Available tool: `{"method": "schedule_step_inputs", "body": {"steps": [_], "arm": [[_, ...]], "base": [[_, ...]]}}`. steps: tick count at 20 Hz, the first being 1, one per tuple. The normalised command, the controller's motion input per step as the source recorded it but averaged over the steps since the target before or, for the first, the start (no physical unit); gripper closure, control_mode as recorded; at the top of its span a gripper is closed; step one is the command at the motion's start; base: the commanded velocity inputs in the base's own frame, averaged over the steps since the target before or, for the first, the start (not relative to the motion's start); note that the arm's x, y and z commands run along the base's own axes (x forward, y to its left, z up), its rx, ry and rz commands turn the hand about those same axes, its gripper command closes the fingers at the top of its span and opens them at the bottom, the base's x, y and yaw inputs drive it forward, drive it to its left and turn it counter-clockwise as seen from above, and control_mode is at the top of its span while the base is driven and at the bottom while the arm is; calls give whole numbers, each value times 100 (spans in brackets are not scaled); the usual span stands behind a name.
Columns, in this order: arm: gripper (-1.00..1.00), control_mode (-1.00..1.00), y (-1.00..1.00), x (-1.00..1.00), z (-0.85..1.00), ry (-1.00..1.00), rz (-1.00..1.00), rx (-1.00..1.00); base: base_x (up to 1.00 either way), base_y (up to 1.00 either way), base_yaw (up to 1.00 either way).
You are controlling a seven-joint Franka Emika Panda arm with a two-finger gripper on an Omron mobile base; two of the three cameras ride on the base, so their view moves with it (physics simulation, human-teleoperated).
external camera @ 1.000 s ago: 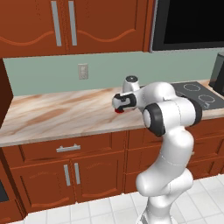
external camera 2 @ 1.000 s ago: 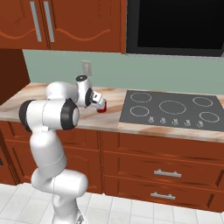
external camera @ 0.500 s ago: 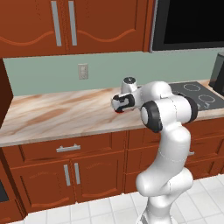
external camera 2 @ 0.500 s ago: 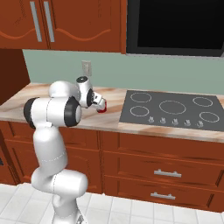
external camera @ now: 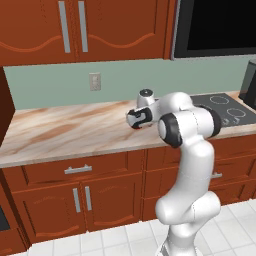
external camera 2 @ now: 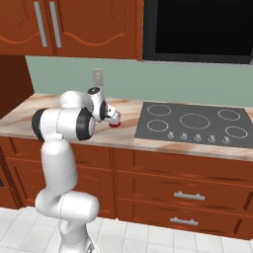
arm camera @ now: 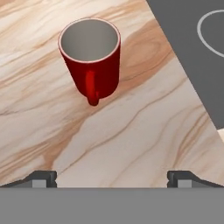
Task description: Pick the mug on the counter and place it in the cabinet with the handle facing the right, like the mugs already inside.
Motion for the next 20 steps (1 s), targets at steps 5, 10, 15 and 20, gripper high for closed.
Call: {"method": "schedule_step_inputs", "body": {"steps": [5,10,15,20], "arm": [[-100,-100,0,19,-10,0,-3,0],[-100,-100,0,19,-2,0,-3,0],[-100,-100,0,21,0,0,-3,0],[-100,-100,0,20,-2,0,-3,0]], "base": [[0,0,0],[0,0,0],[0,0,0],[0,0,0]]}}
